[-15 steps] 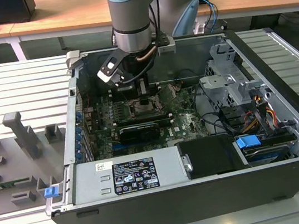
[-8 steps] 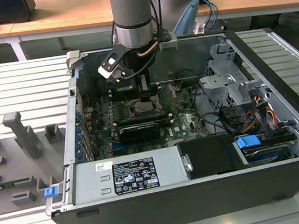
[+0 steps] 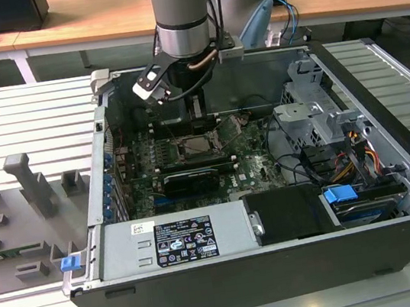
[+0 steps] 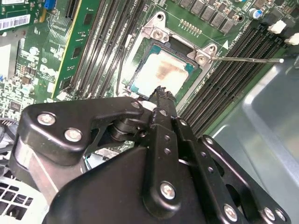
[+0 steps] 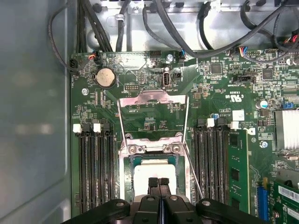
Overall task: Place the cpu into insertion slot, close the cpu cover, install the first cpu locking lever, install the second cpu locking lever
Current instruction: 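Close the cpu cover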
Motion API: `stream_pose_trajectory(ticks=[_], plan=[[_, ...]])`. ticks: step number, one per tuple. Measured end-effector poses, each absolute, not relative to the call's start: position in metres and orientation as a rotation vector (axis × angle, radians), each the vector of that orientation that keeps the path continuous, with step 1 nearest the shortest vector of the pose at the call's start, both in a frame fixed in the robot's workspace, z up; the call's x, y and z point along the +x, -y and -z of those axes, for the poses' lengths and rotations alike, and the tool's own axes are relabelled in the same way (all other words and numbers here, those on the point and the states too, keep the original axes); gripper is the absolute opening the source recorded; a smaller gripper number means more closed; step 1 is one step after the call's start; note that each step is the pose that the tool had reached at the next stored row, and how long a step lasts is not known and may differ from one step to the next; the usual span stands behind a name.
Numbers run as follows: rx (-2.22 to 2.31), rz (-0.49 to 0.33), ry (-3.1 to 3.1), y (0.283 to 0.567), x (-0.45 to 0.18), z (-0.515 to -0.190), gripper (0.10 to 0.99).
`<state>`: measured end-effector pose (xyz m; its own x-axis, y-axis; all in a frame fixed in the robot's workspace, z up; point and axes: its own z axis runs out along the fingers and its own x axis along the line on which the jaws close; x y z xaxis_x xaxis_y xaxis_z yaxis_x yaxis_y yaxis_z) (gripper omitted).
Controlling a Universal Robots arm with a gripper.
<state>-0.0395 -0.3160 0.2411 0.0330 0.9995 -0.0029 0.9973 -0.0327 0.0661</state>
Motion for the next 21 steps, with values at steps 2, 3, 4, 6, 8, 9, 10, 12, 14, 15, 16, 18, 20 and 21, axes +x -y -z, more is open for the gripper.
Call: stream_pose_trajectory(ticks=[2,3,4,6,8,9,10,12,14,15,16,18,20,21], plan=[[2.222,-0.068,-2.150,0.316,-0.040,-0.242,0.106],[2.222,-0.068,-2.150,0.316,-0.040,-0.242,0.106],[2.223,-0.068,-2.150,0.316,-0.040,-0.243,0.106],[2.222,-0.068,-2.150,0.316,-0.040,-0.245,0.106],[2.223,-0.068,-2.150,0.315,-0.040,-0.248,0.106],[2.223,-0.068,-2.150,0.315,-0.040,-0.249,0.106],[2.223,-0.068,-2.150,0.315,-0.040,-0.251,0.106],[2.222,-0.067,-2.150,0.315,-0.040,-0.255,0.106],[2.222,-0.067,-2.150,0.314,-0.040,-0.259,0.106],[2.223,-0.065,-2.152,0.314,-0.038,-0.259,0.106],[2.220,-0.057,-2.162,0.314,-0.032,-0.259,0.106],[2.215,-0.046,-2.178,0.314,-0.029,-0.260,0.106],[2.204,-0.044,-2.190,0.314,-0.029,-0.261,0.106],[2.202,-0.045,-2.192,0.314,-0.029,-0.262,0.106]])
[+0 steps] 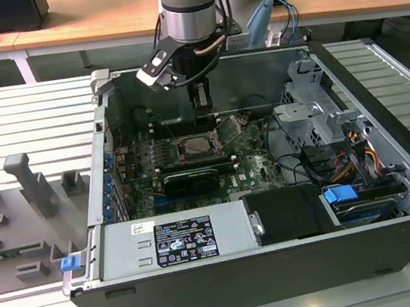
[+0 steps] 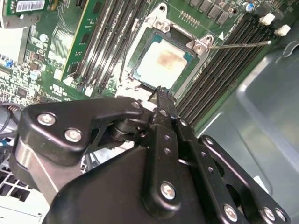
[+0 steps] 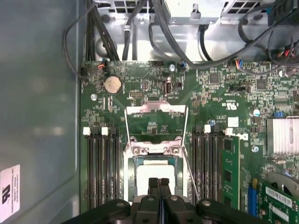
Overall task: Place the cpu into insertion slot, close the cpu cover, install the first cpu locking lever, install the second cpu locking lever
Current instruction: 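Close the cpu cover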
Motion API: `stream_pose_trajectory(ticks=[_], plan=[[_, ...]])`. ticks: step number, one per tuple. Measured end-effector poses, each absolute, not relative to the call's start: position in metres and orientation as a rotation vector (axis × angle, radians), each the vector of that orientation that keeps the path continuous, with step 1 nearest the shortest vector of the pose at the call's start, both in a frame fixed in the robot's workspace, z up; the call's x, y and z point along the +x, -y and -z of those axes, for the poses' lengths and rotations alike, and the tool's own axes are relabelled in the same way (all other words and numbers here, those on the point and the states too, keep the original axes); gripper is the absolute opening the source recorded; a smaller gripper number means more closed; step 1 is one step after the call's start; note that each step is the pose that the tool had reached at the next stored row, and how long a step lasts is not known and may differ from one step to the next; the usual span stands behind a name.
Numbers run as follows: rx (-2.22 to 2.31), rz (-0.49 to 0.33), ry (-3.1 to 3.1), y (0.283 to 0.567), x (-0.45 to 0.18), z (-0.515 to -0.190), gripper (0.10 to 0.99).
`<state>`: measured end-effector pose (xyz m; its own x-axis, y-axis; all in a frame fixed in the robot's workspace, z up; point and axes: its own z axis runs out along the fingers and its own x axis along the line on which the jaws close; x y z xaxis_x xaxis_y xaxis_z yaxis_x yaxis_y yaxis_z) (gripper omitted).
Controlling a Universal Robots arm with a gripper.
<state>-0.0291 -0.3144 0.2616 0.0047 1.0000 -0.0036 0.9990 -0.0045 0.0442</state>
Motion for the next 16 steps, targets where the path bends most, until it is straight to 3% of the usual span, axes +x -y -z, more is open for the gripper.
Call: stream_pose_trajectory(ticks=[16], plan=[[2.181,-0.045,-2.214,0.314,0.004,-0.262,0.106]])
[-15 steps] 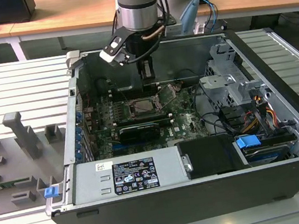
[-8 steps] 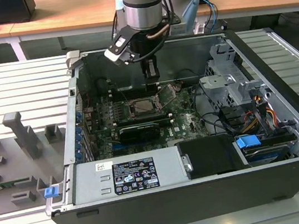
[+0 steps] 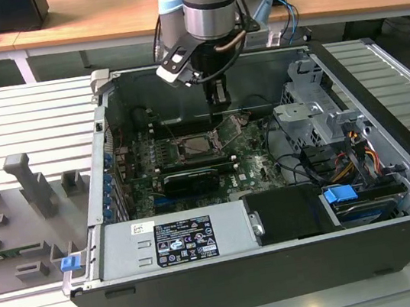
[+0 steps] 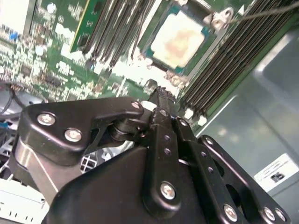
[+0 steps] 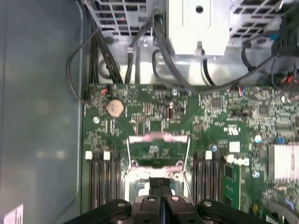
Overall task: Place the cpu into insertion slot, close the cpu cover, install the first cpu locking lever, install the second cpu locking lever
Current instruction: 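Close the cpu cover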
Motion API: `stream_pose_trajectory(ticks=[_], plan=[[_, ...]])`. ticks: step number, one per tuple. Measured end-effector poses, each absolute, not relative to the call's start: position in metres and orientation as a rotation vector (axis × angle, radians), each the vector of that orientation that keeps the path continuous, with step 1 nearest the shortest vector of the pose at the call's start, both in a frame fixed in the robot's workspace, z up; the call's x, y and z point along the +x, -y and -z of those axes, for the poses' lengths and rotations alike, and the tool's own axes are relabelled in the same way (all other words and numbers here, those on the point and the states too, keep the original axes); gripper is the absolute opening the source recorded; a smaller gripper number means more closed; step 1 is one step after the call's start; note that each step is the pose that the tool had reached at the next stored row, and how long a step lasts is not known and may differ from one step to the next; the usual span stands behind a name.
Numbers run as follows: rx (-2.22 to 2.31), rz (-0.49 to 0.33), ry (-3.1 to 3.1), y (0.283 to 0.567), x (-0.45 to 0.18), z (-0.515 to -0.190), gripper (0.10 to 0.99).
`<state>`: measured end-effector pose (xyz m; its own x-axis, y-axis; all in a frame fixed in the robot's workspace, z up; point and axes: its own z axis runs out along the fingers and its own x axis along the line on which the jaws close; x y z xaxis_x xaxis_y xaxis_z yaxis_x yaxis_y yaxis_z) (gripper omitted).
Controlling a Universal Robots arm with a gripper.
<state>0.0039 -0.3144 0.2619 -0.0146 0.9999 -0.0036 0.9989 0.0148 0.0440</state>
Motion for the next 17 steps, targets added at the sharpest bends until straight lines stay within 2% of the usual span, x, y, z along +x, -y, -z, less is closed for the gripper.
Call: stream_pose_trajectory(ticks=[17], plan=[[2.153,-0.045,-2.242,0.313,0.045,-0.257,0.106]])
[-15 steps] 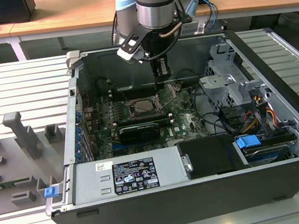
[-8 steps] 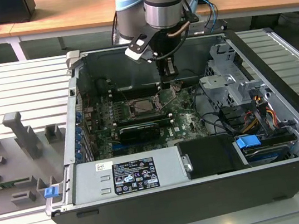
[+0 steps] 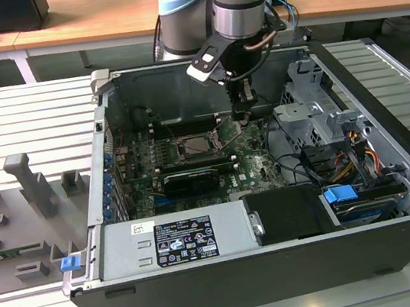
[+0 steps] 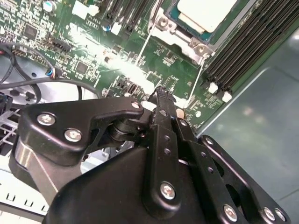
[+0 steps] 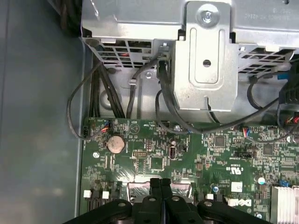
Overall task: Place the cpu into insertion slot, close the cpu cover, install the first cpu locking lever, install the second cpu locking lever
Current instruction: 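Close the cpu cover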
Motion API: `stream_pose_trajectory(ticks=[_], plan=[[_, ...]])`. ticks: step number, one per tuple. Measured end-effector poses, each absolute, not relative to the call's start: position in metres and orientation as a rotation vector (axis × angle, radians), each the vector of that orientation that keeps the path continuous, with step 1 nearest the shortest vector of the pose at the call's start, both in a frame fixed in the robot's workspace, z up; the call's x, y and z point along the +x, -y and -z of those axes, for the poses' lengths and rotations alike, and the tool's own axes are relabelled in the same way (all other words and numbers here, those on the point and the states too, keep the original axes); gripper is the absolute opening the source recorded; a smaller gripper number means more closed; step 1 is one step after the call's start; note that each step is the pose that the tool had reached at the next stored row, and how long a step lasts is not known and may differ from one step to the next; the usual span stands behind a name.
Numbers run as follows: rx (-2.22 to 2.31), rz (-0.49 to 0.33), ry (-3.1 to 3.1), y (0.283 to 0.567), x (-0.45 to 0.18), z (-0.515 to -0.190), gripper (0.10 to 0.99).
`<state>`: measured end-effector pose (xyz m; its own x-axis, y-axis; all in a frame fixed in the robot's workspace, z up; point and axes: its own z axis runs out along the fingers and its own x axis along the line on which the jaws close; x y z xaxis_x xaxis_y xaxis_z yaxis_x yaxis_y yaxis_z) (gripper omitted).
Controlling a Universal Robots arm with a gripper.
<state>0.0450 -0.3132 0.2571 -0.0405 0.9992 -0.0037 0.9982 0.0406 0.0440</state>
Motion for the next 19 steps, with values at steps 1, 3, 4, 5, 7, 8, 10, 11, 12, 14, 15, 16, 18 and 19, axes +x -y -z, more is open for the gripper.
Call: stream_pose_trajectory(ticks=[1,3,4,5,7,8,10,11,12,14,15,16,18,19], plan=[[2.152,-0.045,-2.242,0.313,0.047,-0.257,0.106],[2.152,-0.045,-2.242,0.312,0.049,-0.256,0.106],[2.152,-0.045,-2.242,0.312,0.050,-0.256,0.106],[2.152,-0.045,-2.242,0.312,0.052,-0.256,0.106],[2.152,-0.045,-2.242,0.311,0.058,-0.255,0.106],[2.152,-0.045,-2.242,0.311,0.059,-0.255,0.106],[2.152,-0.045,-2.242,0.310,0.062,-0.254,0.106],[2.152,-0.045,-2.242,0.310,0.064,-0.253,0.106],[2.152,-0.045,-2.242,0.310,0.064,-0.251,0.106],[2.152,-0.045,-2.242,0.310,0.064,-0.246,0.106],[2.152,-0.045,-2.242,0.310,0.064,-0.244,0.106],[2.153,-0.045,-2.242,0.310,0.063,-0.243,0.106],[2.152,-0.045,-2.242,0.310,0.060,-0.243,0.106],[2.152,-0.045,-2.242,0.310,0.058,-0.243,0.106]])
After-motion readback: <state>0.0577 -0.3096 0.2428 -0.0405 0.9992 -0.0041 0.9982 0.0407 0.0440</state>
